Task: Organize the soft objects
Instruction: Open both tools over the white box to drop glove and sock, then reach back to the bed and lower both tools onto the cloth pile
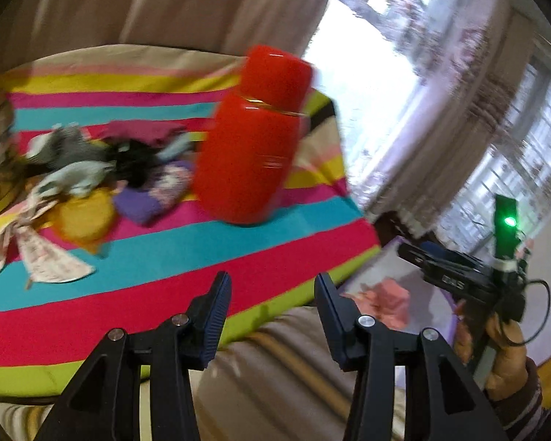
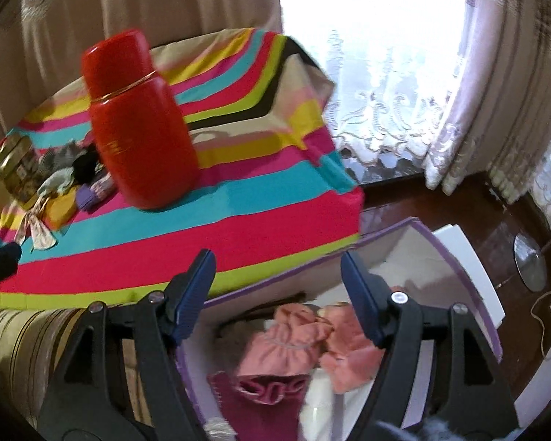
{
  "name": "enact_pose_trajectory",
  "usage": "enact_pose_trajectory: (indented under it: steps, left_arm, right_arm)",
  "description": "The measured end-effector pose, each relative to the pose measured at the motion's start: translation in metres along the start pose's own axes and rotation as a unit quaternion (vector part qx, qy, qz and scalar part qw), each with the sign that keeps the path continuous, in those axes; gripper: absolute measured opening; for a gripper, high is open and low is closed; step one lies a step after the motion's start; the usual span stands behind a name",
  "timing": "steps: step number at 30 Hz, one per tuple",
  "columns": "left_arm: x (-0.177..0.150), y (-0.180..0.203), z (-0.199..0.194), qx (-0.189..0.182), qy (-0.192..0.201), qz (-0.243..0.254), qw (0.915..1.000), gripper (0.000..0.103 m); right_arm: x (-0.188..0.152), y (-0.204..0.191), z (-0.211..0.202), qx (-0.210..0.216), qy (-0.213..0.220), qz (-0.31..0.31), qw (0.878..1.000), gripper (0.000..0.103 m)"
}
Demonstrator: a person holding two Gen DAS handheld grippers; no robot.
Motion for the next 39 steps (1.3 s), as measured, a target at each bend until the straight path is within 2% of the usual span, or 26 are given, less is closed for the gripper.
enact_pose_trajectory:
  steps: [6, 14, 24, 34, 39]
  left_arm:
    - [0.003, -0.065, -0.011, 0.043, 0.013, -0.044, 0.9980, 0.048]
    - [0.006, -0.149, -0.039, 0.103, 0.040, -0.112, 0.9876, 0.048]
    - [0.014, -0.211, -0.055, 0.150, 0.048, -0.141, 0.9774, 0.048]
    - [0.025, -0.265, -0.038, 0.192, 0.021, -0.165, 0.9672, 0.048]
    - [0.028, -0.282, -0.021, 0.200, 0.007, -0.180, 0.9629, 0.050]
  right_arm:
    - [-0.005, -0.040, 0.005, 0.031, -0.015, -0.025, 0.999, 0.074]
    - [-0.008, -0.080, 0.014, 0.057, -0.032, -0.043, 0.997, 0.074]
    - [-0.005, -0.126, 0.027, 0.081, -0.041, -0.071, 0.993, 0.074]
    - [0.005, -0.172, 0.039, 0.106, -0.041, -0.091, 0.989, 0.074]
    - [0.014, -0.199, 0.043, 0.118, -0.035, -0.104, 0.987, 0.074]
Point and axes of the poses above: each gripper's, at about its wrist camera, not at the fingertips, and z roughly the way its jaws point, y to its right, x to its top, the point moved 8 cm from there along z, roughly the way its jaws point, and after that the axes turned 4 degrees about z, right-handed, at the moved point
